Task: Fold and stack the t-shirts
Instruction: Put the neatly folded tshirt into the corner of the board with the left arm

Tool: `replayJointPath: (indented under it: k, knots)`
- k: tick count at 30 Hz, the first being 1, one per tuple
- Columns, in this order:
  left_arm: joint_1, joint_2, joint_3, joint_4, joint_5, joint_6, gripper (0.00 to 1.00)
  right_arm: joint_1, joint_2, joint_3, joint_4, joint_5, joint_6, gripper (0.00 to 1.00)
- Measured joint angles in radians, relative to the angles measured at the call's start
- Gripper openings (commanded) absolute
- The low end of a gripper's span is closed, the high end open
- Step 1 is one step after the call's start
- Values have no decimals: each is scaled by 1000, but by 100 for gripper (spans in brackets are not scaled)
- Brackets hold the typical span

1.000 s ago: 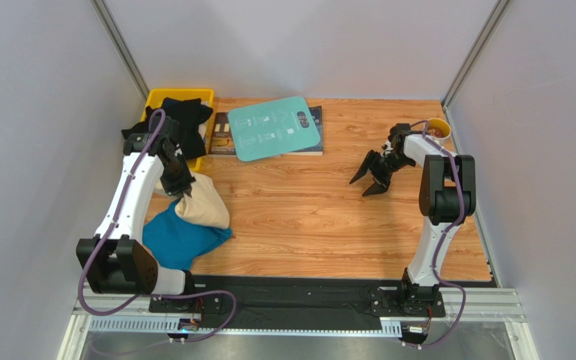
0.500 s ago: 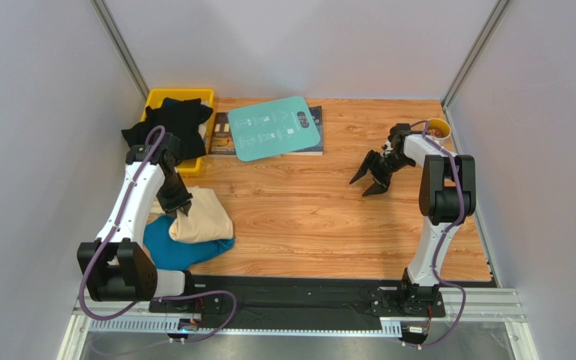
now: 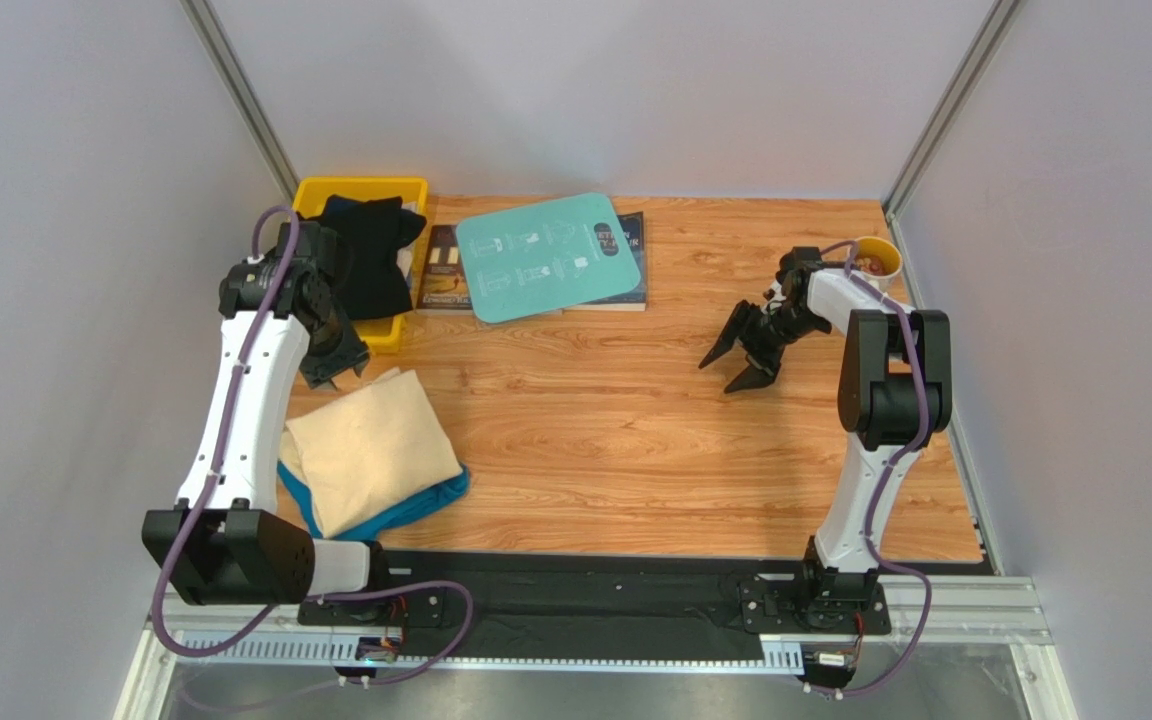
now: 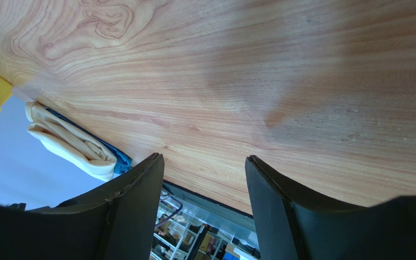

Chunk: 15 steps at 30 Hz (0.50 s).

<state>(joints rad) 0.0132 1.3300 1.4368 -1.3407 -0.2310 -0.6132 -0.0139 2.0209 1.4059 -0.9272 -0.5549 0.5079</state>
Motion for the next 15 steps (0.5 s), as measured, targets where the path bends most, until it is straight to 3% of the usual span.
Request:
replayJointPath:
  k: [5,9,15]
  knots:
    - [0,-27,-66,13,54,-2,37,0,0,0,0,0,0,62]
    - [0,-10,-183,5,135,-10,45,0,0,0,0,0,0,63]
    - [0,37,-261,2,178,-10,45,0,0,0,0,0,0,63]
